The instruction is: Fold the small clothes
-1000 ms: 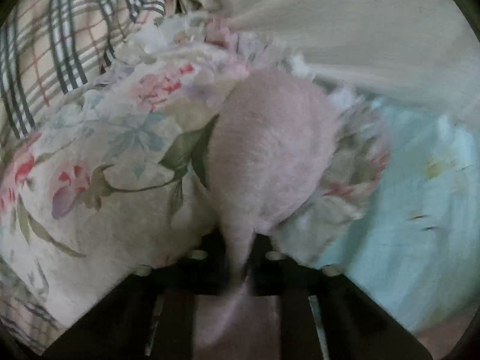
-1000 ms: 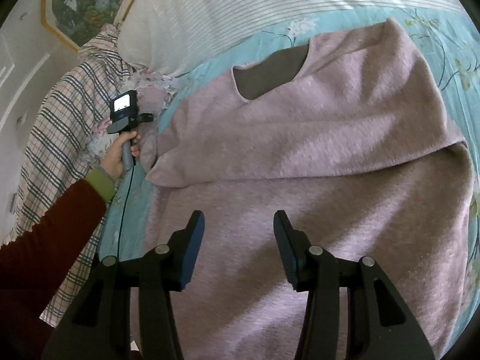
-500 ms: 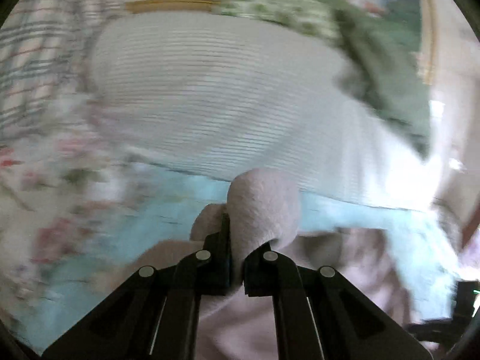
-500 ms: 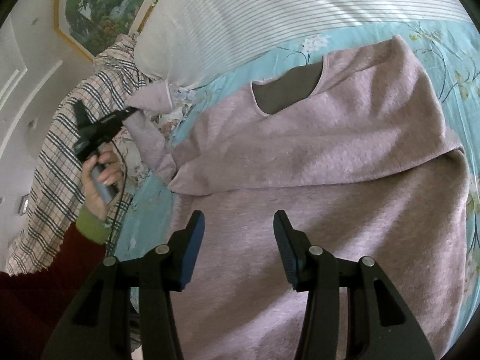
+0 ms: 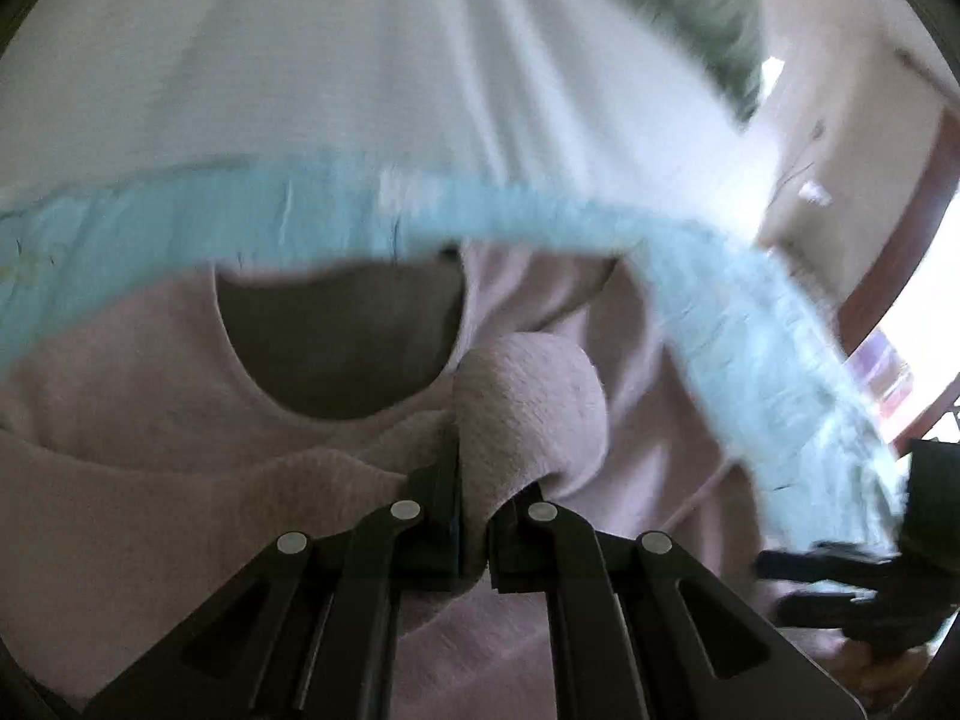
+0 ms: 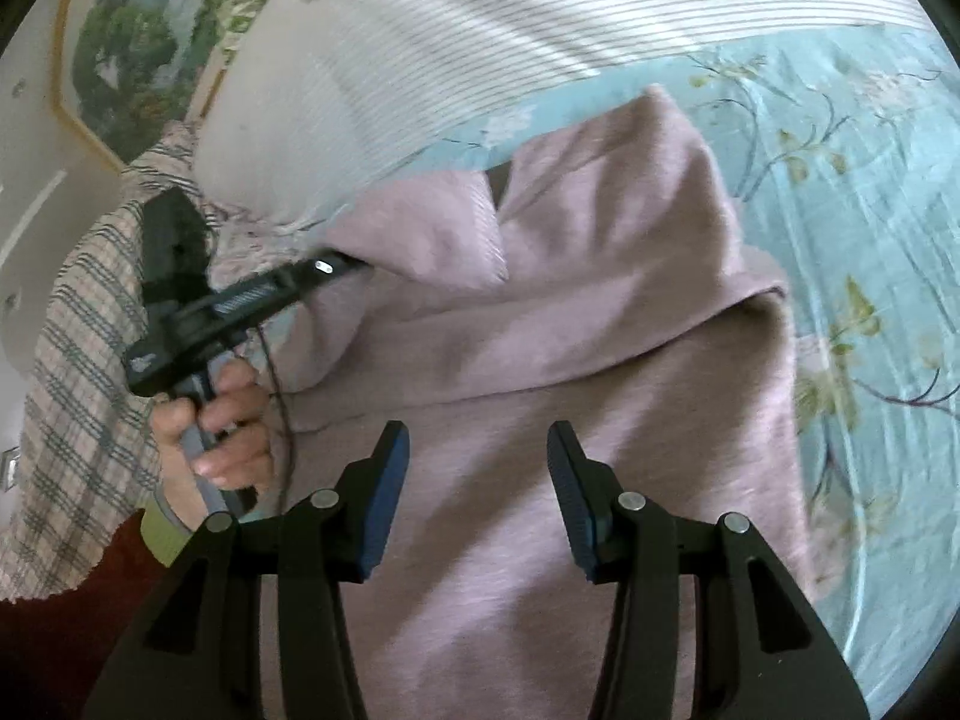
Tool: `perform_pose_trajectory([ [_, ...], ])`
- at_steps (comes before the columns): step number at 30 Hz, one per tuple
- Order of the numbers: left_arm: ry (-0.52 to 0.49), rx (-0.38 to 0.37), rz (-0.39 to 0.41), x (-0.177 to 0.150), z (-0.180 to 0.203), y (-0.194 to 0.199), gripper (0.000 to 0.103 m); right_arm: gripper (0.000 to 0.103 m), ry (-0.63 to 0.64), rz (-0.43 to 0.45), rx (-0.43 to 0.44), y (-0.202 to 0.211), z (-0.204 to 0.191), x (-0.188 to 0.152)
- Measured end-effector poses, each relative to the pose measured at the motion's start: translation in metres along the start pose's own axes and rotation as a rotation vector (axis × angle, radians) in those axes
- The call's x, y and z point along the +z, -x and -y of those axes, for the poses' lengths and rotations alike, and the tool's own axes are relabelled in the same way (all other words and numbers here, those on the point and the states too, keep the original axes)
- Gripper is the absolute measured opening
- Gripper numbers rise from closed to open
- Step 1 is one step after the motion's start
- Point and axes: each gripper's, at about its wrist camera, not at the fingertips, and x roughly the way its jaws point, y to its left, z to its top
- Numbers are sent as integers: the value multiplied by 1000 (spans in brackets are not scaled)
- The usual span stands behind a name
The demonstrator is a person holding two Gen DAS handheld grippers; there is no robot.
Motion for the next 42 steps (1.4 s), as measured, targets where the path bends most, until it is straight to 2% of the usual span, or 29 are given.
perform_pose_trajectory([
  [2, 19, 34, -52, -2, -8, -20, 12, 49, 0, 3, -9, -5, 5, 7],
  [4, 62, 27, -86, -5, -15, -20, 40, 49, 10, 9, -11, -9, 6, 13],
  [6, 78, 31, -61, -13, -16, -5, 59, 49, 18, 12, -11, -14, 5, 21],
  [8, 60, 72, -20, -28, -9, 20, 63, 49, 27, 18, -11, -21, 2, 30],
  [12, 77, 232, 88, -63, -11, 75, 75, 51, 56, 5, -6, -47, -8, 53],
  [14, 126, 361, 126, -87, -25, 97, 75, 56, 72, -3, -25, -67, -10, 64],
  [16, 193, 483, 131, -111, -47, 110, 75, 64, 71, -11, -33, -83, -11, 70],
  [18, 249, 559, 124, -123, -65, 114, 75, 65, 67, -20, -53, -98, -9, 73],
  [19, 282, 574, 116, -129, -76, 114, 74, 65, 66, -26, -56, -103, -8, 74],
  [20, 309, 568, 106, -131, -85, 113, 73, 65, 63, -33, -50, -109, -8, 76],
  [21, 330, 562, 96, -132, -92, 110, 71, 56, 56, -42, -33, -114, -7, 76],
  [22, 337, 564, 92, -131, -95, 107, 71, 41, 48, -56, -14, -119, -9, 77],
  [23, 347, 578, 91, -130, -101, 106, 71, 4, 49, -74, -14, -123, -11, 78],
  [25, 385, 597, 96, -128, -110, 103, 71, 5, 74, -67, 6, -120, -24, 82],
  [27, 425, 577, 92, -128, -121, 101, 70, 4, 109, -13, 45, -100, -39, 89],
  [31, 445, 567, 65, -127, -134, 91, 69, 4, 69, 164, 166, -19, -46, 113],
  [33, 445, 571, 68, -125, -138, 92, 69, 4, 52, 244, 168, 16, -36, 120],
  [35, 457, 574, 69, -125, -142, 92, 70, 4, 34, 285, 127, 40, -19, 122],
  [38, 470, 584, 72, -123, -144, 92, 70, 4, -21, 235, 25, 36, 15, 114],
  [42, 508, 613, 98, -128, -147, 99, 70, 4, -66, 125, -73, 3, 48, 87],
])
